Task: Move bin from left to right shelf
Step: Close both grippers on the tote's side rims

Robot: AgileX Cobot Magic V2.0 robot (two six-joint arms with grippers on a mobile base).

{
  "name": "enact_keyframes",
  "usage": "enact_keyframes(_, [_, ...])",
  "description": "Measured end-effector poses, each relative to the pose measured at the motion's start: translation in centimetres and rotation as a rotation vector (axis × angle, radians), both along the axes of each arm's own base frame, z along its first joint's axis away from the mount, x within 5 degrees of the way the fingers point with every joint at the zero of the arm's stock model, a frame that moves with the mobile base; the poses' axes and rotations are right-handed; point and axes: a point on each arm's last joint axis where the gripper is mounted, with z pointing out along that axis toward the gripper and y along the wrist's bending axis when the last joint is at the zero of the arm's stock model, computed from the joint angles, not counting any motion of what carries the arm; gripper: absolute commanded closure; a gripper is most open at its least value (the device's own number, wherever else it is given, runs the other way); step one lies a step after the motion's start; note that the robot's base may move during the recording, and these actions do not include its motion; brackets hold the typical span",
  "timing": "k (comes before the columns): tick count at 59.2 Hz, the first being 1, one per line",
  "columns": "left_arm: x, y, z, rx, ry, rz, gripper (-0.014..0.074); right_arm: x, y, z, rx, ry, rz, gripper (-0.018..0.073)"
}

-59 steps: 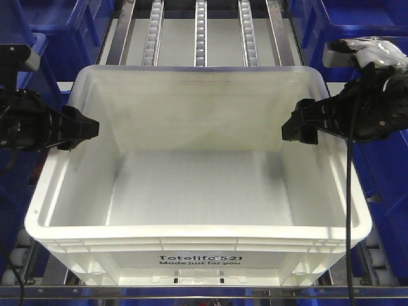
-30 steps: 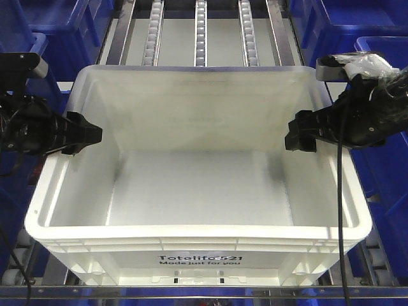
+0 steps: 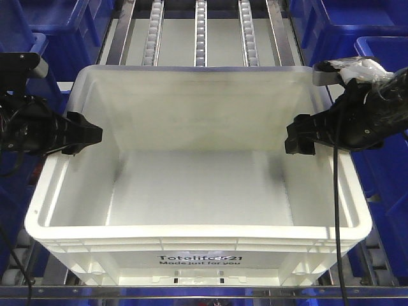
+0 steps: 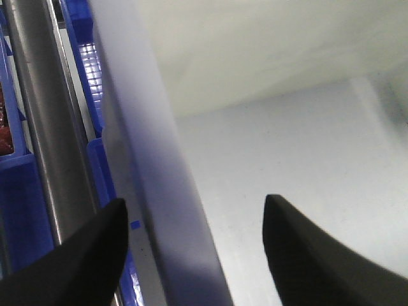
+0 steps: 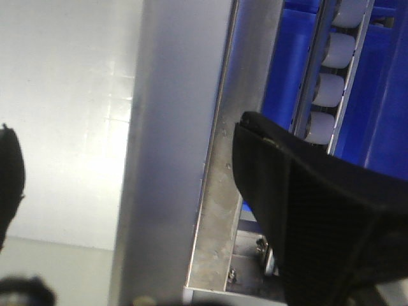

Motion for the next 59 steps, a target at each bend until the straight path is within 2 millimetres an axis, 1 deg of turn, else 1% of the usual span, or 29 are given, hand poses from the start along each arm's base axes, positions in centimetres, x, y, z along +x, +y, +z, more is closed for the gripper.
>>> enact_keyframes(15, [0.0, 0.0, 0.0, 0.0, 0.0, 0.0, 0.0153, 0.0, -0.01, 0.0, -0.001, 0.0, -0.001, -0.0024])
enact_keyframes(22, [0.0, 0.0, 0.0, 0.0, 0.0, 0.0, 0.0174, 0.0, -0.01, 0.0, -0.001, 0.0, -0.001, 0.0022])
enact_keyframes(25, [0.0, 0.0, 0.0, 0.0, 0.0, 0.0, 0.0193, 0.0, -0.01, 0.0, -0.001, 0.0, -0.001, 0.006])
enact_keyframes(31, [0.0, 0.0, 0.0, 0.0, 0.0, 0.0, 0.0265, 0.0, -0.01, 0.0, -0.001, 0.0, -0.001, 0.0165])
enact_keyframes(41, [0.06, 0.02, 0.05, -0.01, -0.001, 0.014, 0.0443, 0.06, -0.27, -0.01, -0.029, -0.007, 0.003, 0.0392])
enact_keyframes(45, [0.13, 0.05, 0.1, -0.013, -0.009, 0.022, 0.0499, 0.06, -0.25, 0.0, -0.024, -0.006, 0.002, 0.0475])
enact_keyframes(51, [0.17, 0.08, 0.13, -0.012, -0.014, 0.027, 0.057, 0.06, -0.23, 0.01, -0.02, -0.006, 0.001, 0.0573])
enact_keyframes(54, [0.18, 0.08, 0.13, -0.012, -0.014, 0.027, 0.0607, 0.06, -0.23, 0.01, -0.02, -0.006, 0.001, 0.0572])
enact_keyframes(59, [0.18, 0.08, 0.13, -0.012, -0.014, 0.027, 0.0605, 0.06, -0.23, 0.01, -0.02, -0.006, 0.001, 0.0568])
